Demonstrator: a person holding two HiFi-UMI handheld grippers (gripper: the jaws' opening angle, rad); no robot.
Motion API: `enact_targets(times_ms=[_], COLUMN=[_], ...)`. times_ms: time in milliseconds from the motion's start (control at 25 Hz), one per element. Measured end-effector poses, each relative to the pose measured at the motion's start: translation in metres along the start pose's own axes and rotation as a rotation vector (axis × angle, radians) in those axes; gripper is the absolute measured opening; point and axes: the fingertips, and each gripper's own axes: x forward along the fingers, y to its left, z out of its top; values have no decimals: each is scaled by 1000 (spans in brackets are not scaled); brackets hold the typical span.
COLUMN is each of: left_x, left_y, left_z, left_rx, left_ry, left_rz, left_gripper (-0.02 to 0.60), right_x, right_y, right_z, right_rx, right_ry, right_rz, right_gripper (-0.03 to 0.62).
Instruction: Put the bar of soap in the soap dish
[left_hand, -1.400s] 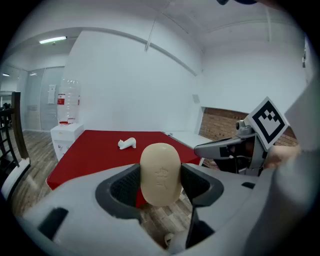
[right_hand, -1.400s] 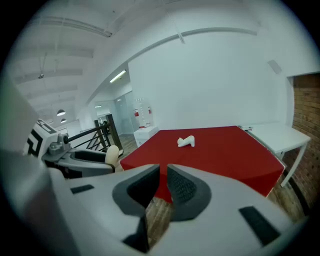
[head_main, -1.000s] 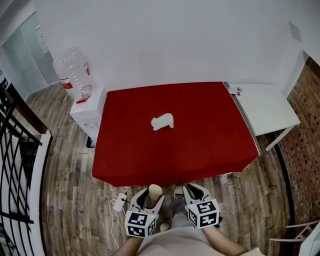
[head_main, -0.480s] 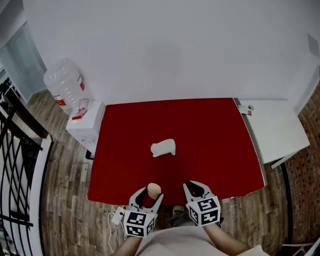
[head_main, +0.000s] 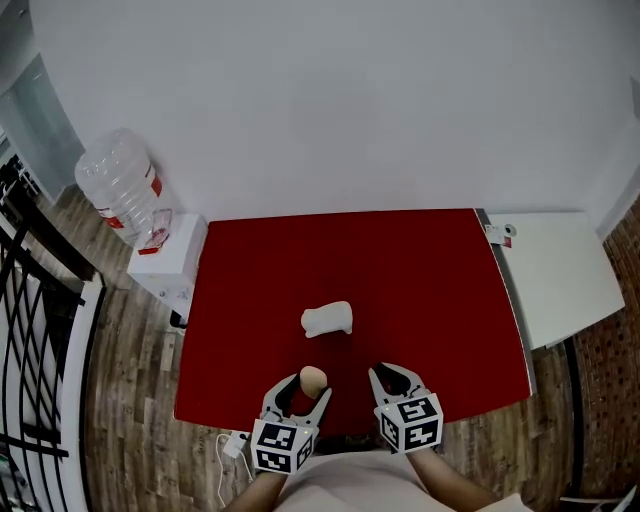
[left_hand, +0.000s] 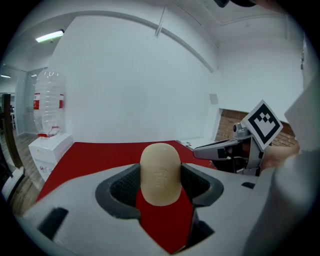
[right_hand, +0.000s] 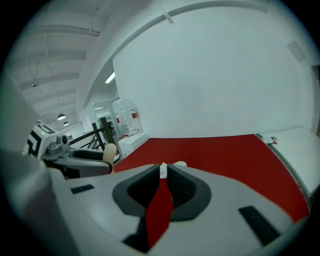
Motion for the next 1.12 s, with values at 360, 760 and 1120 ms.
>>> enact_targets(times_ms=[360, 760, 1120], left_x=[22, 47, 87], left_y=[20, 44, 74], left_z=[17, 21, 23], left_rx=[16, 10, 31], left_ry=[18, 38, 52], left_rz=[-15, -24, -42], left_gripper=[259, 259, 259], right_x=[21, 50, 93], right_y=[-5, -16, -29], right_z=[14, 26, 35], right_rx=[22, 38, 40], right_ry=[2, 19, 27], right_rz=[-21, -33, -54], right_gripper=[44, 44, 44])
